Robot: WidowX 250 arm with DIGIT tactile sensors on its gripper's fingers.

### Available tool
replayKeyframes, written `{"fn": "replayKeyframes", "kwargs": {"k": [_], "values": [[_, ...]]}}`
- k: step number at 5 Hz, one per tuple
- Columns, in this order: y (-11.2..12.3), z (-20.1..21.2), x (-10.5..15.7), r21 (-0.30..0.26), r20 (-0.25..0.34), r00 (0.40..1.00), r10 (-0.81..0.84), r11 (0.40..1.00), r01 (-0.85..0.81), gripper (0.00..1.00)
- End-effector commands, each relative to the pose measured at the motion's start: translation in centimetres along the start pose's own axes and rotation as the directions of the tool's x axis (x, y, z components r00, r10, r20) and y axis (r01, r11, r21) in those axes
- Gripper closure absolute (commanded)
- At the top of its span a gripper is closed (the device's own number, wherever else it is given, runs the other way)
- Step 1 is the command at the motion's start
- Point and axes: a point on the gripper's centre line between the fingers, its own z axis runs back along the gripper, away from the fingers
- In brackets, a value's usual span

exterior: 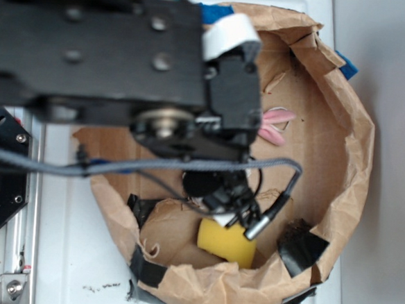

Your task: Grab the white paper.

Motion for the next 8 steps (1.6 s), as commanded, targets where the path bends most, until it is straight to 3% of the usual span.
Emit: {"fn": "replayKeyframes", "kwargs": {"k": [1, 2, 4, 5, 6, 8], "values": [[0.5, -2.3, 2.0, -0.023, 0.107, 0.994, 0.004, 1.0, -0.002, 0.0], [0.5, -3.6, 1.5, 0.007, 0.122, 0.992, -0.028, 1.0, 0.028, 0.0], [1.0, -4.2, 1.1, -0.006, 0.142, 0.989, -0.039, 0.999, 0.041, 0.0], [0.5, -3.8, 0.7, -0.078, 0.119, 0.993, 0.0, 0.997, 0.009, 0.0], [-0.2, -3.6, 0.9, -0.116, 0.118, 0.992, 0.042, 0.993, -0.029, 0.0], [-0.6, -4.4, 1.5, -0.09, 0.121, 0.991, 0.048, 0.995, -0.038, 0.0]]}}
